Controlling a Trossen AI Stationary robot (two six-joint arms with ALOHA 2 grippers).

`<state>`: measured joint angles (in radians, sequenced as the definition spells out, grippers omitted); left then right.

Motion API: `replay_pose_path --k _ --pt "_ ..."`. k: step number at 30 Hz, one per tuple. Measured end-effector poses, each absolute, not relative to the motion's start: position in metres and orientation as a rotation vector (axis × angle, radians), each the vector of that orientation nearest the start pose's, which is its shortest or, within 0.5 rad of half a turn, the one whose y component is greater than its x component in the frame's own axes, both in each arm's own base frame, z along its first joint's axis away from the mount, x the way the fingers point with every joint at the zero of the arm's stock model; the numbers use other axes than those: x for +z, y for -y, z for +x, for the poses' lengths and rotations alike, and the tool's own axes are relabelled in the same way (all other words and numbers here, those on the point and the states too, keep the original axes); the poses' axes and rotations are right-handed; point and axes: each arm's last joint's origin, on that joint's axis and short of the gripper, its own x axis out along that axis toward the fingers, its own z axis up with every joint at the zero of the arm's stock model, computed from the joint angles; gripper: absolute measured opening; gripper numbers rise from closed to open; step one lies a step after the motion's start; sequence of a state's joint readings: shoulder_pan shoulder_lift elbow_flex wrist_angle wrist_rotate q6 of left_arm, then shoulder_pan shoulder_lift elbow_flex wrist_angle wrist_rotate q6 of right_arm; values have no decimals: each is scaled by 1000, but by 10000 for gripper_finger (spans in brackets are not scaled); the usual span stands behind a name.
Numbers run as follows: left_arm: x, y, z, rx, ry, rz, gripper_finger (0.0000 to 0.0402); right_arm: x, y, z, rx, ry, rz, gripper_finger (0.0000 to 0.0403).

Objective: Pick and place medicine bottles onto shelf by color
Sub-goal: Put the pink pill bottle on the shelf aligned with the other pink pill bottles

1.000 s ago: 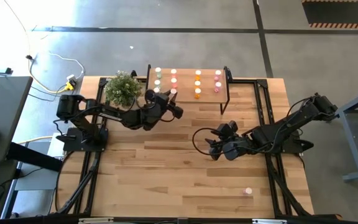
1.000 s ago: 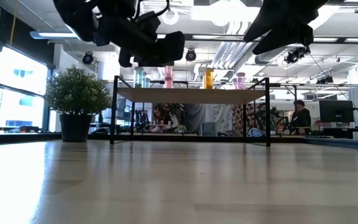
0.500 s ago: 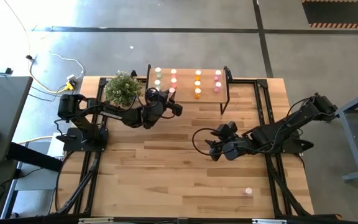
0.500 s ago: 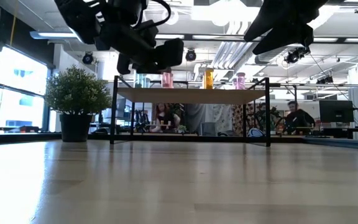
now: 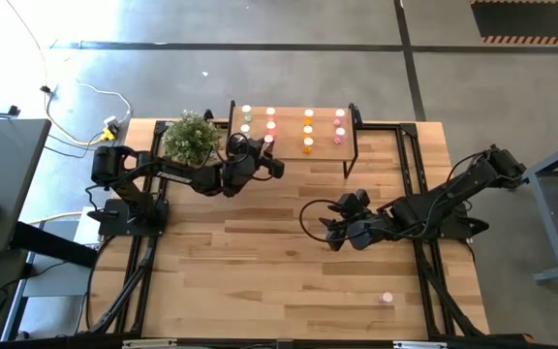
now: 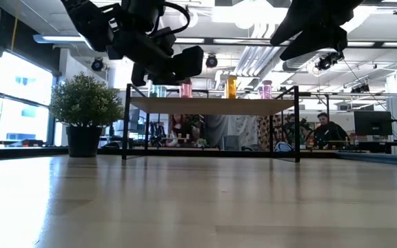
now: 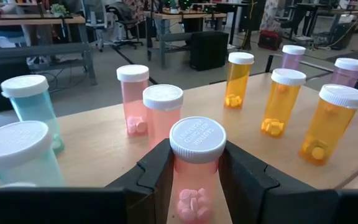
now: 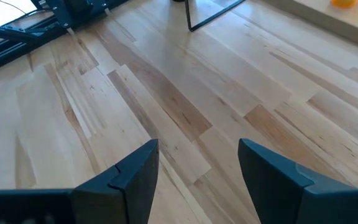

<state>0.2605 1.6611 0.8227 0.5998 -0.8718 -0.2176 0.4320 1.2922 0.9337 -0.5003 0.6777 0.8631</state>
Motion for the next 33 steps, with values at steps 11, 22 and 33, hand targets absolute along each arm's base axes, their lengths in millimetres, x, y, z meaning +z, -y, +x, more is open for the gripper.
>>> replay_pose_path --k 11,22,33 --pt "204 -109 319 1137 -117 -126 108 259 -91 241 -513 -567 368 211" --pt "204 -109 319 1144 -118 -124 115 259 -91 241 -506 -572 371 211" --pt "203 -109 319 1138 -120 -124 156 259 -92 241 -503 -575 373 211"
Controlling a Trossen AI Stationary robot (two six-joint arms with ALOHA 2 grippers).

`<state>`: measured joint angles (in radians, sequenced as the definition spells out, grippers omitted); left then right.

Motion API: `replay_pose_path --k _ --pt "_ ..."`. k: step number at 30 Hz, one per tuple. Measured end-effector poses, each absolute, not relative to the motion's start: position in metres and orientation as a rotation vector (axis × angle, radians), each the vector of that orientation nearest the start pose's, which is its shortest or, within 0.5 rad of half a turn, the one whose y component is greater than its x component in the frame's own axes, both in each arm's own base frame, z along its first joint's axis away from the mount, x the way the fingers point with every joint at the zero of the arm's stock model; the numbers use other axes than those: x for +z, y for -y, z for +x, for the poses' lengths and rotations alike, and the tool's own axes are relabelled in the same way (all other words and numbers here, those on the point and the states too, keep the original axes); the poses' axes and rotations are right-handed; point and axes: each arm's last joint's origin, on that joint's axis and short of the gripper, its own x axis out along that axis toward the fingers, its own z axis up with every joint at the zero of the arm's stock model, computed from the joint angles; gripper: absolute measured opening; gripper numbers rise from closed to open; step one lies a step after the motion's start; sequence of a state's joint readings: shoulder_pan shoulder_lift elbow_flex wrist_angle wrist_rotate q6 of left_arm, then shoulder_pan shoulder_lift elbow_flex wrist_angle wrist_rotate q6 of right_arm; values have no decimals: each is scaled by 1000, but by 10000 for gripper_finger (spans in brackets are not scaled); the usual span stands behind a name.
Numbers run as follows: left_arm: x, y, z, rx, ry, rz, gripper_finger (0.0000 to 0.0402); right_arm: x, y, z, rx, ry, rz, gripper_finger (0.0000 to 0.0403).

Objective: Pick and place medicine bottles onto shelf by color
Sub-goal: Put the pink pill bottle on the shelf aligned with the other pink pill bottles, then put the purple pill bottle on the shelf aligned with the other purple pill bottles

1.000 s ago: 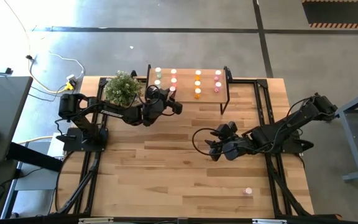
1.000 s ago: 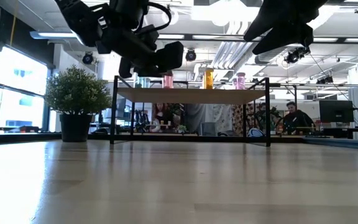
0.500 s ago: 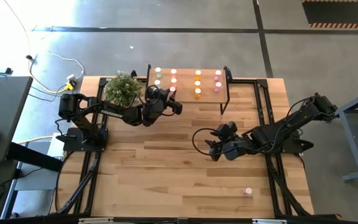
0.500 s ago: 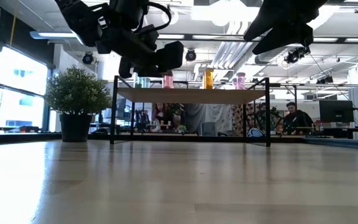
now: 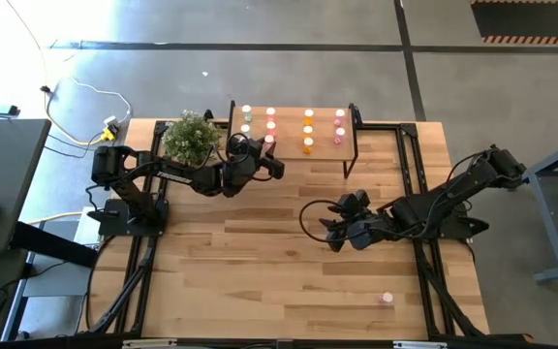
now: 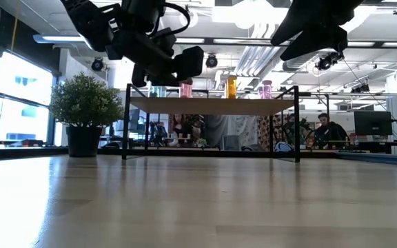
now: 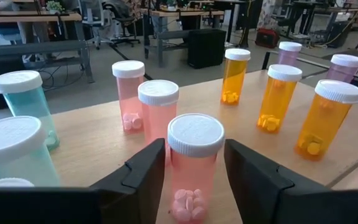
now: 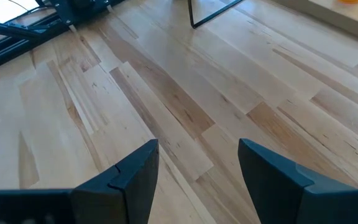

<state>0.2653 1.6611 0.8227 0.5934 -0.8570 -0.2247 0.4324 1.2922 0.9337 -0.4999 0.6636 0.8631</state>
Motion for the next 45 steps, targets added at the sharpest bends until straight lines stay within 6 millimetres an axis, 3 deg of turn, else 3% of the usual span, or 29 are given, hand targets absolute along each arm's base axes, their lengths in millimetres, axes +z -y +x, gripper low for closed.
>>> replay_pose_path --k 13,38,45 --pt "209 -110 320 1145 -92 -87 184 259 -91 241 -504 -574 373 211" --pt "222 -110 320 1140 -9 -48 184 259 -92 241 -503 -571 374 211" --pt "234 -111 324 1139 20 -13 184 259 -92 241 -506 -568 385 211"
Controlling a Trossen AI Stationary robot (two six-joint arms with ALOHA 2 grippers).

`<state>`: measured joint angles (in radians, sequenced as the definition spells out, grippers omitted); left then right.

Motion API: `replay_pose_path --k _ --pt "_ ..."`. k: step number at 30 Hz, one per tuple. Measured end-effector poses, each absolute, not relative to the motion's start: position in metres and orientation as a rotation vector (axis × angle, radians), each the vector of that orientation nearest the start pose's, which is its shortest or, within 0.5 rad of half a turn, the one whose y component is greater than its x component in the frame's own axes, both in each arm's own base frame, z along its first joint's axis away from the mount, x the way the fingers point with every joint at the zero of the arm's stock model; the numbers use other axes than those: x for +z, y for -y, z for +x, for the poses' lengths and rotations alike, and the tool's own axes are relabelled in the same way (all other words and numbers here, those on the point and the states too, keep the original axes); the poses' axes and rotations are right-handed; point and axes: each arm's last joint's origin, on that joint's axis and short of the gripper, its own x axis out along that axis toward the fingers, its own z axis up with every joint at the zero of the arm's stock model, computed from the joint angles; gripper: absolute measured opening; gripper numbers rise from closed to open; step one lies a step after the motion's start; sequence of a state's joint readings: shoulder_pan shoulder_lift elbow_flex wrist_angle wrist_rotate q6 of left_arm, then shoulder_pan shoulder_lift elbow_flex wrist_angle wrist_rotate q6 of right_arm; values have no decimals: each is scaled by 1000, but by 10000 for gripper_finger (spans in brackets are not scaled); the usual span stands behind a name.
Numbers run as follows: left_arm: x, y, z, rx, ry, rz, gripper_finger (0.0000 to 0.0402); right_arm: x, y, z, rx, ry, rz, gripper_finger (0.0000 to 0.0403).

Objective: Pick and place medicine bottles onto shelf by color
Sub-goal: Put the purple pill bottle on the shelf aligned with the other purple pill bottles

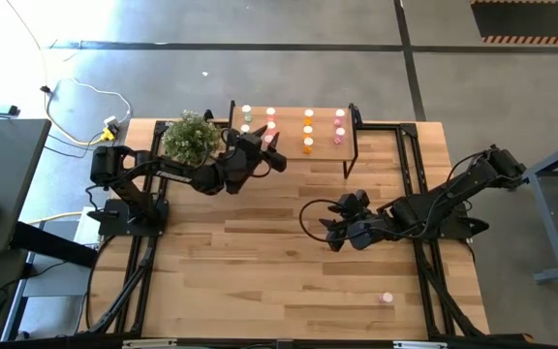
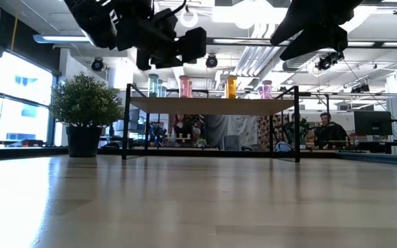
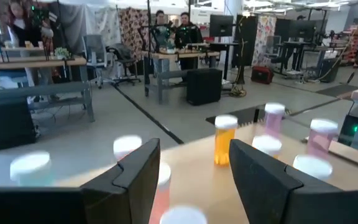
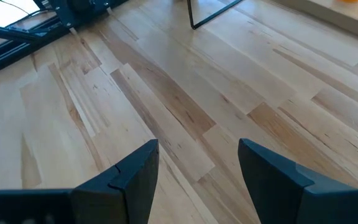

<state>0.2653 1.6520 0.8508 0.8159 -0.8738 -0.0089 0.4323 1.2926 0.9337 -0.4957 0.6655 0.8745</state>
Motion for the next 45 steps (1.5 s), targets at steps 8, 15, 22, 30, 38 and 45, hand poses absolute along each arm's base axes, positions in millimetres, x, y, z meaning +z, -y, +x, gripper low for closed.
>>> replay_pose_path --k 8,15,22,30,38,45 --pt "254 -108 330 1126 17 67 184 259 -92 241 -509 -566 395 211" --pt "282 -92 317 1080 7 121 184 258 -91 240 -512 -576 395 211" --pt "304 -63 296 857 -95 137 184 253 -91 235 -509 -664 439 211" --pt "291 -32 272 566 -157 72 184 246 -97 224 -517 -789 540 211" --pt "260 -3 260 412 -177 18 184 240 -117 201 -543 -921 640 211" --pt "247 28 255 256 -190 -35 184 237 -141 178 -499 -1051 700 211"
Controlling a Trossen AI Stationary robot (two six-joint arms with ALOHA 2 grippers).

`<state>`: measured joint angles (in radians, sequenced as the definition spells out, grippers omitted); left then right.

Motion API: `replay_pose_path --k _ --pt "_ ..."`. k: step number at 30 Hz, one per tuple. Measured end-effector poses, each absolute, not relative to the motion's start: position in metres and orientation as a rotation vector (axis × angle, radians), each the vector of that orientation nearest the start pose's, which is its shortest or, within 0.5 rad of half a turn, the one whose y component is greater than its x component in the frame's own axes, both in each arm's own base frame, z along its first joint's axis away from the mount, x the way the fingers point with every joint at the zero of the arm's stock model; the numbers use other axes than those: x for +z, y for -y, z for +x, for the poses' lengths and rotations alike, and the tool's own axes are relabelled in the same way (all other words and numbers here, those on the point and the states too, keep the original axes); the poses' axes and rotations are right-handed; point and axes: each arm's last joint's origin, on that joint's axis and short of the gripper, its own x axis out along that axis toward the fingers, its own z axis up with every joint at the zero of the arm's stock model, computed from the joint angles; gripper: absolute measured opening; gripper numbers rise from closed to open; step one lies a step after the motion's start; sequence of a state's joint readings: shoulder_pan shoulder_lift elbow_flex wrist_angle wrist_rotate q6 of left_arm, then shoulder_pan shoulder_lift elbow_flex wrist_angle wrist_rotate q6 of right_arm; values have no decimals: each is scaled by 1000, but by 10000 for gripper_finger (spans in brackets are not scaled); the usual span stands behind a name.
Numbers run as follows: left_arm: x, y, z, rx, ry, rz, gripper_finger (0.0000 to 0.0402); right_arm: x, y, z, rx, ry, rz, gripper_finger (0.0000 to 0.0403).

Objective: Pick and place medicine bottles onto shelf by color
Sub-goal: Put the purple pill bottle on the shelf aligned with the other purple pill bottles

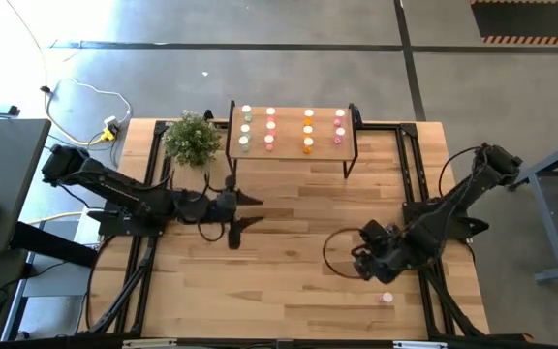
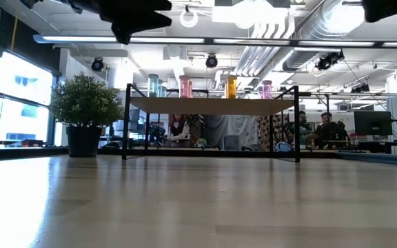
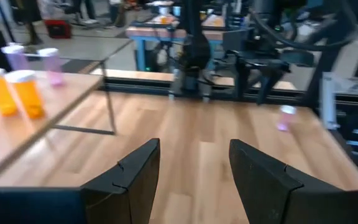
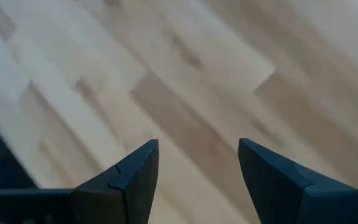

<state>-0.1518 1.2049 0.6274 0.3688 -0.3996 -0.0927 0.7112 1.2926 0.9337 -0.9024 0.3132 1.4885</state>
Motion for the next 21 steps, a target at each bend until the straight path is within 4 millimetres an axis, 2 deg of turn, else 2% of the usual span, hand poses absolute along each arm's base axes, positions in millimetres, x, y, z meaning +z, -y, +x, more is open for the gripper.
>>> replay_pose_path --k 8,14,21 --pt "248 48 252 178 -180 -62 184 235 -168 147 -454 -1119 706 211" --pt "248 49 252 177 -175 -87 184 235 -185 121 -435 -1173 737 211" --pt "252 49 252 189 -131 -115 184 234 -198 99 -420 -1231 785 211"
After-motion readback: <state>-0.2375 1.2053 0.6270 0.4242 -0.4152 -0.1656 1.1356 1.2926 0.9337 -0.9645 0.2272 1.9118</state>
